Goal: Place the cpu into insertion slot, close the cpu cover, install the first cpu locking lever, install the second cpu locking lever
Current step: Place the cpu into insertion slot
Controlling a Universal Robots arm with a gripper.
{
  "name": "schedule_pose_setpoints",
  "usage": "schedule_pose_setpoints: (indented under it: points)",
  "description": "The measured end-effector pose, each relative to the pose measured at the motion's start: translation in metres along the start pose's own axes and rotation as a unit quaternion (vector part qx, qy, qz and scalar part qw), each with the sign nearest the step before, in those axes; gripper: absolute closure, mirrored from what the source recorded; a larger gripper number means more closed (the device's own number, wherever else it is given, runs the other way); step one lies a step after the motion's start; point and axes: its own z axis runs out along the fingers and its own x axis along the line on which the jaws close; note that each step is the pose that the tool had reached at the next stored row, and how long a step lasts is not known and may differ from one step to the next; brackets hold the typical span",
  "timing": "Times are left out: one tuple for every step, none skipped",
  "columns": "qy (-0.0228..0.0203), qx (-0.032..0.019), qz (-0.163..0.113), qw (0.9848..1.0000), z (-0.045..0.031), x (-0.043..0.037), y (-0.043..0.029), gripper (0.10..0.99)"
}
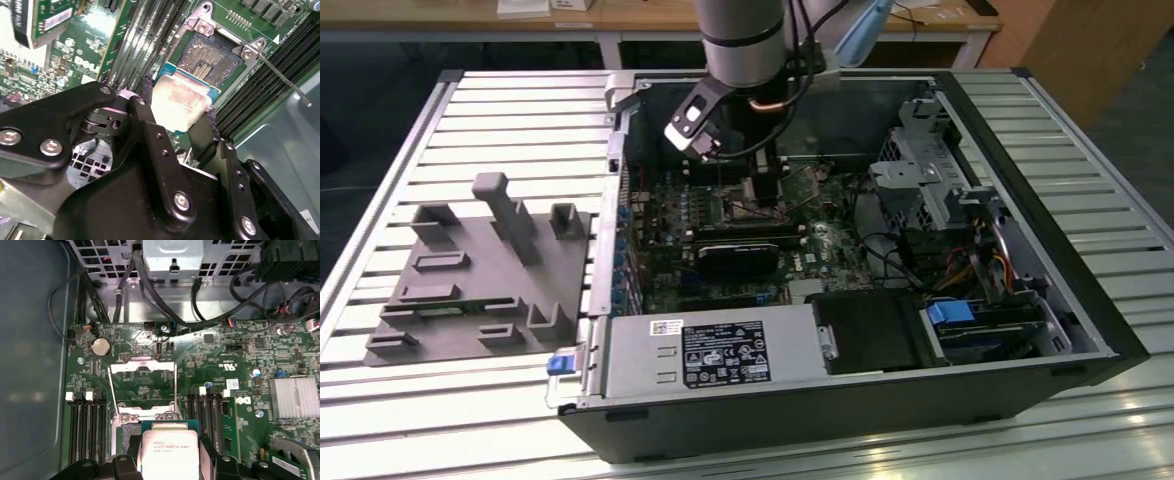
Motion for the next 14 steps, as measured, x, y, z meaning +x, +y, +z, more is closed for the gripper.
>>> schedule_pose_setpoints:
  points:
    - [0.0000,0.0000,0.000,1.0000,0.0010,0.0011,-0.0007,0.549]
    - [0.0000,0.0000,0.000,1.0000,0.0018,0.0021,-0.0015,0.549]
    - [0.0000,0.0000,0.000,1.0000,0.0027,0.0028,-0.0025,0.549]
    - [0.0000,0.0000,0.000,1.0000,0.0037,0.0035,-0.0035,0.549]
    - [0.0000,0.0000,0.000,1.0000,0.0046,0.0040,-0.0046,0.549]
    - [0.0000,0.0000,0.000,1.0000,0.0056,0.0044,-0.0055,0.549]
    - [0.0000,0.0000,0.000,1.0000,0.0068,0.0047,-0.0064,0.549]
    - [0.0000,0.0000,0.000,1.0000,0.0079,0.0050,-0.0073,0.549]
    - [0.0000,0.0000,0.000,1.0000,0.0090,0.0054,-0.0082,0.549]
    - [0.0000,0.0000,0.000,1.0000,0.0097,0.0060,-0.0089,0.549]
    - [0.0000,0.0000,0.000,1.0000,0.0104,0.0066,-0.0094,0.549]
    - [0.0000,0.0000,0.000,1.0000,0.0111,0.0071,-0.0098,0.549]
    - [0.0000,0.0000,0.000,1.0000,0.0118,0.0076,-0.0101,0.549]
    - [0.0001,0.0000,-0.001,1.0000,0.0126,0.0080,-0.0104,0.549]
